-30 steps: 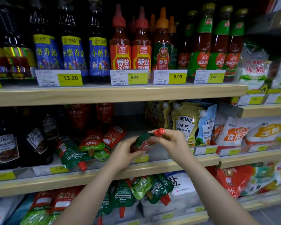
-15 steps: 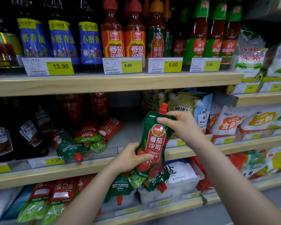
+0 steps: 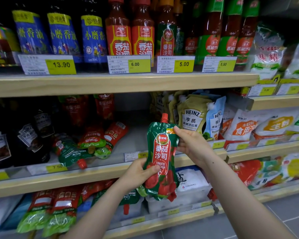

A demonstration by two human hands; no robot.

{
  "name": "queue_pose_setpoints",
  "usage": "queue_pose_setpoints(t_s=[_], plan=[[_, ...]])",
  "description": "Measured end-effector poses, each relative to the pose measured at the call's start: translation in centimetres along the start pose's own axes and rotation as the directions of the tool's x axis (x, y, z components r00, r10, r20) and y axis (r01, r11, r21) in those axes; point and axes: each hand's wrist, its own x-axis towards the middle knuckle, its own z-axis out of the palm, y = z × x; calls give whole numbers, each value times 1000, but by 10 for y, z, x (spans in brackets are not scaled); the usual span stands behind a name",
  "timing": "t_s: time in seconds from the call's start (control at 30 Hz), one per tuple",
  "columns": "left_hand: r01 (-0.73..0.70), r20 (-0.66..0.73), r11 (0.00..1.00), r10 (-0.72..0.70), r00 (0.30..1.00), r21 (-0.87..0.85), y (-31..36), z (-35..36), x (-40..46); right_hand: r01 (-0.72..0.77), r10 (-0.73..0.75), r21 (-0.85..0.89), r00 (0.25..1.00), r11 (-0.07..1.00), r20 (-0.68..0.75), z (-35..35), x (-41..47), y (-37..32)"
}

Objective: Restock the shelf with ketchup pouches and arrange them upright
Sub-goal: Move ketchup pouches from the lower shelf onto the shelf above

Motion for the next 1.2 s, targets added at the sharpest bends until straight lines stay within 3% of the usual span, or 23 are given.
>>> queue_pose_setpoints(t_s=[0.13,0.27,0.33,0.37,0.43,0.53,0.63,0.8,1.0,1.07,1.13,1.2], plan=[[-77,-143,994,88,986,79,-1,0,0,28,-10,-226,997,974,78,7,-14,21],[-136,-149,963,174,973,234,10,-4,5,105,-91,-163,992,981,92,11,-18,26],[-203,-163,891,289,943,406,21,-16,6,173,-165,-160,984,972,59,8,-13,14],[-222,-196,789,395,898,573,25,-28,6,221,-217,-177,975,959,45,6,-9,7],[-113,-193,454,573,797,884,24,-52,4,327,-328,-229,944,917,36,5,-1,-8],[59,-112,114,546,831,992,13,-75,-5,432,-438,-316,897,845,55,8,16,-20],[53,-2,-76,557,831,996,2,-77,-5,427,-435,-356,898,831,61,14,35,-9],[28,60,-130,622,781,991,-5,-79,-4,262,-284,-405,959,876,6,8,64,23],[12,94,-169,603,792,986,-6,-79,-3,133,-170,-370,983,920,-69,11,74,27],[9,93,-161,612,785,987,-7,-79,-4,128,-198,-467,975,875,-103,15,68,31],[1,93,-148,626,775,989,-8,-79,-4,88,-267,-653,947,752,-179,22,59,38],[-11,97,-136,644,759,991,-8,-79,-4,55,-326,-728,916,683,-236,31,54,43]])
